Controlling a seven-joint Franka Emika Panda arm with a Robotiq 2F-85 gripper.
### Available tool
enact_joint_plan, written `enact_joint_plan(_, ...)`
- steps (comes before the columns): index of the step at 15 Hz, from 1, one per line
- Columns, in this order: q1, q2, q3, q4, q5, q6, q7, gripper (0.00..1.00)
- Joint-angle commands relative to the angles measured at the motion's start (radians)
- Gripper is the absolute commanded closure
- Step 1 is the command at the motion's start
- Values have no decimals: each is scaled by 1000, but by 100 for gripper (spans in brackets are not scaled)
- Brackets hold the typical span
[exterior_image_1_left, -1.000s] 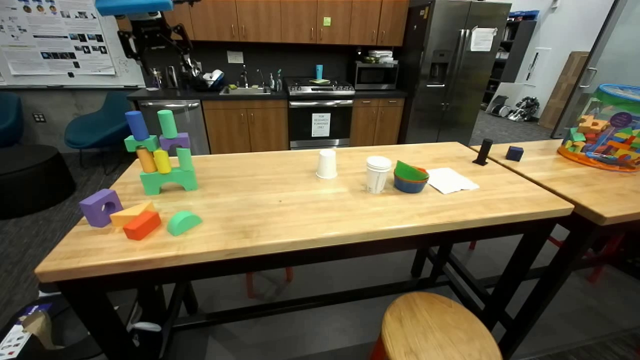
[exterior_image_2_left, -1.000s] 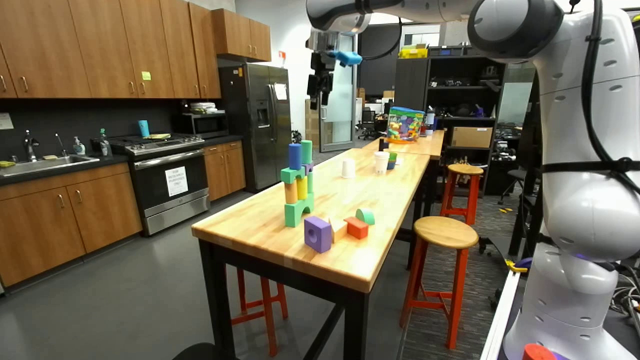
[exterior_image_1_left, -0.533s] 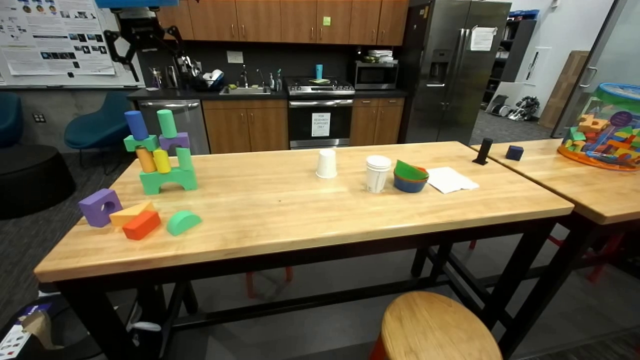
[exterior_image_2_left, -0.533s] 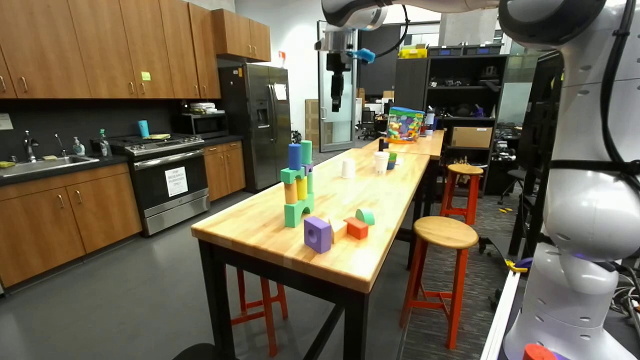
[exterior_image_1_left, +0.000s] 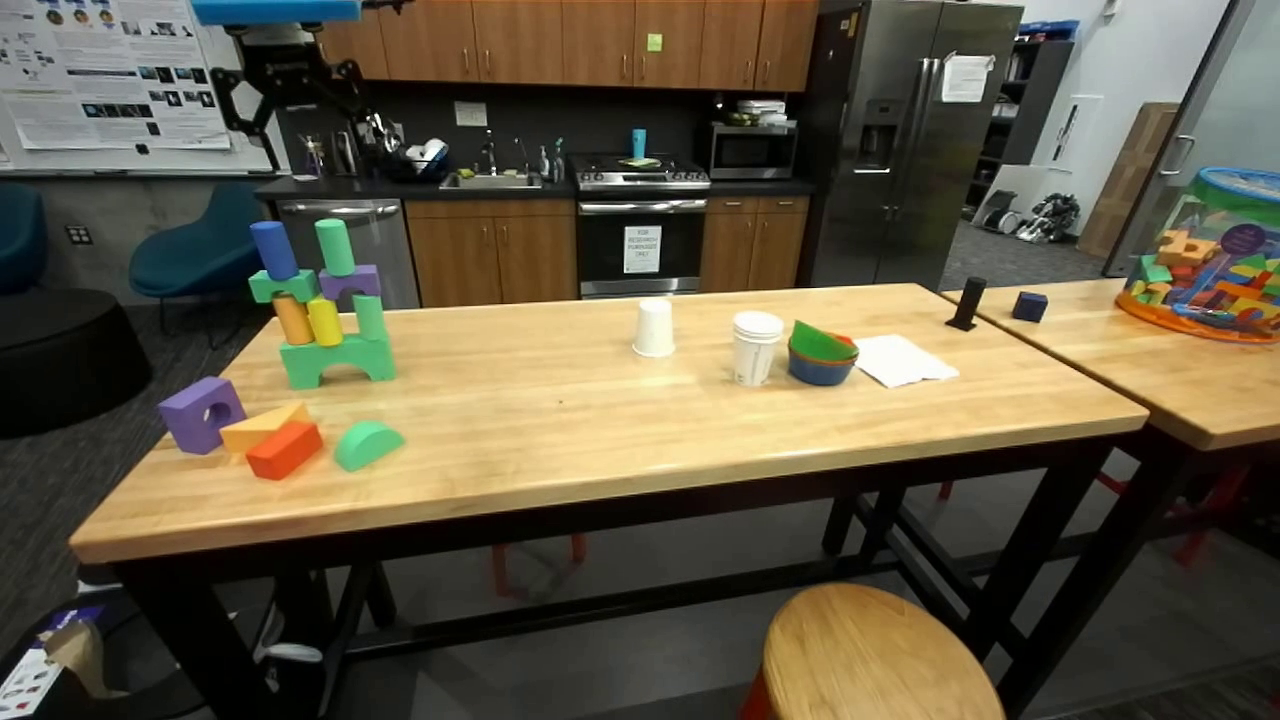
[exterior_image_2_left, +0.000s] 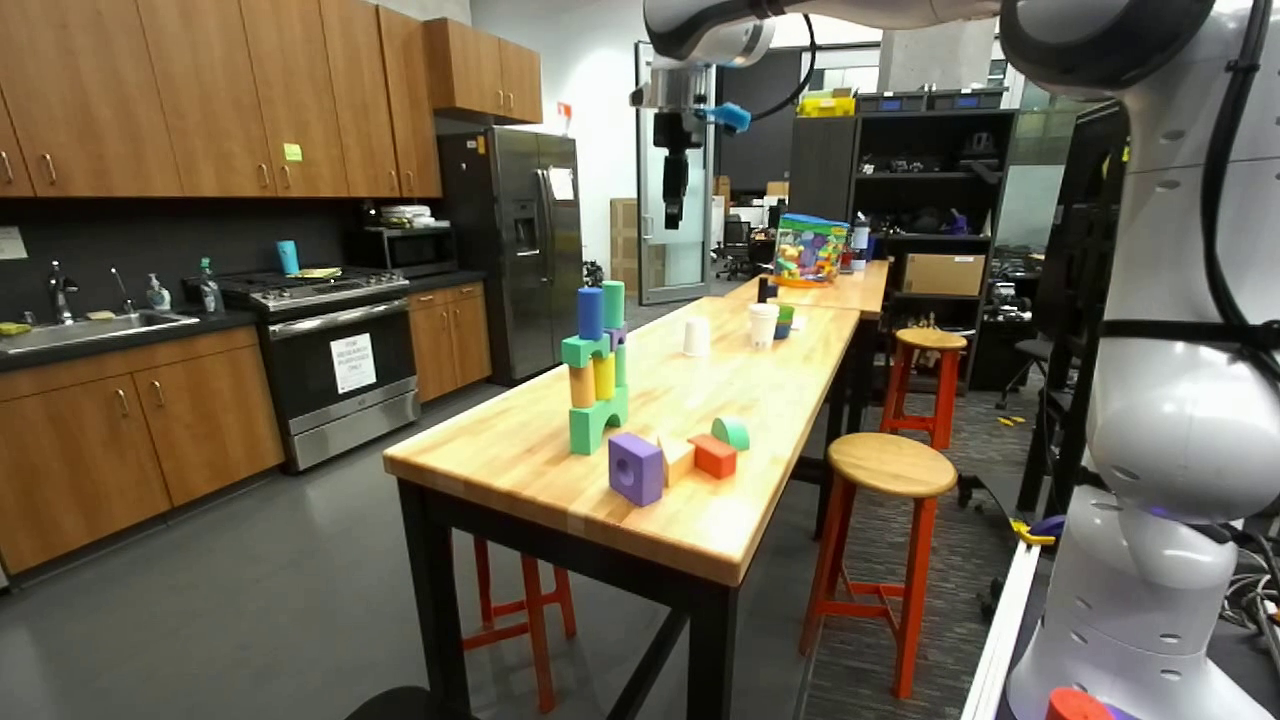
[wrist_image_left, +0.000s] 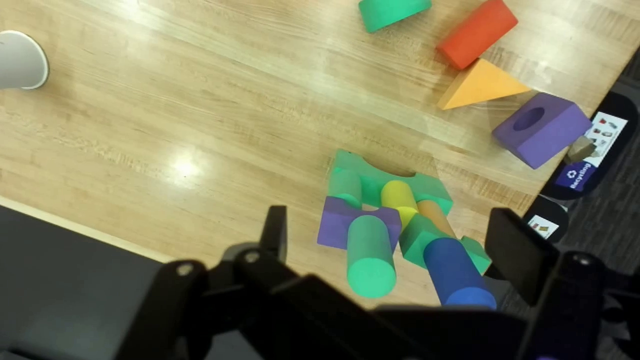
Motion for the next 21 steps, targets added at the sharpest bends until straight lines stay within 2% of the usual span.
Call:
enact_joint_plan(1, -10, -91, 2, -156, 14, 69, 30, 0)
enact_joint_plan(5, -20, -219, -16, -376, 43, 142, 15, 0)
enact_joint_plan(8, -21, -351, -43, -544, 8, 84, -20, 0)
enact_joint_plan(11, -22, -473, -76, -721, -65, 112, -69, 0)
enact_joint_plan(13, -11, -504, -107, -839, -91, 130, -142, 0)
enact_joint_plan(14, -5, -441, -99, -709, -66, 81, -80, 0)
enact_joint_plan(15, -5, -460, -107, -752, -68, 90, -87, 0)
enact_joint_plan(21, 0, -451, -106, -727, -67, 90, -85, 0)
